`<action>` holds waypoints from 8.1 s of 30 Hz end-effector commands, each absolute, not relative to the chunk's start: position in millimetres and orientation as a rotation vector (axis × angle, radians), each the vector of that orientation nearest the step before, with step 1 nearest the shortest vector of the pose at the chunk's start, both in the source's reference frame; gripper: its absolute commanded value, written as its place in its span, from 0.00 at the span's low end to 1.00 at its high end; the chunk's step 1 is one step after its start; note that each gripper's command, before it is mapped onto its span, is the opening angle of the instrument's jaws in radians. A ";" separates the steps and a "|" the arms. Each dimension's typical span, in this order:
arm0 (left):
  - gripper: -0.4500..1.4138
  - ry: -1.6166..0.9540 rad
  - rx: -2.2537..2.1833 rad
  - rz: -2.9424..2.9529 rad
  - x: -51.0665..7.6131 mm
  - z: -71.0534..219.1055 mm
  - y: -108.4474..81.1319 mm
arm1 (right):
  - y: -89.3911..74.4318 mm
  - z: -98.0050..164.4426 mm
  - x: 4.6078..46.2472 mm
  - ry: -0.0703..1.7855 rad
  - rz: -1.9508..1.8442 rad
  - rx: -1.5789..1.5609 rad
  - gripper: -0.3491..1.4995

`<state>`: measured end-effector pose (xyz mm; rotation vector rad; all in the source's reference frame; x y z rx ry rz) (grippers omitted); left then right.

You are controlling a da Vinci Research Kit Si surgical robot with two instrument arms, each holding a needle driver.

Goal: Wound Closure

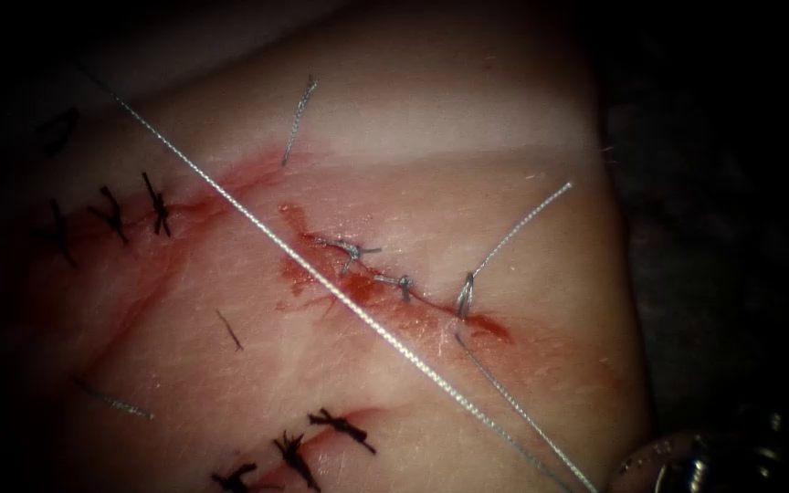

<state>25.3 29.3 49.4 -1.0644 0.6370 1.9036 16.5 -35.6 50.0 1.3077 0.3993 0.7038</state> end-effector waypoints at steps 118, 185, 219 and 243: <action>0.00 -0.767 -1.393 1.585 -2.6 55.9 14.7 | -22.7 65.2 19.3 0.660 0.901 0.371 0.00; 0.00 -0.774 -1.387 1.575 -2.8 55.8 14.6 | -22.1 65.0 21.4 0.698 0.282 0.552 0.00; 0.00 -0.773 -1.387 1.575 -2.8 55.8 14.6 | -20.7 64.0 23.1 0.742 0.133 0.442 0.63; 0.00 -0.777 -1.384 1.571 -2.8 55.8 14.5 | -21.2 64.0 24.5 0.722 -0.018 0.487 0.35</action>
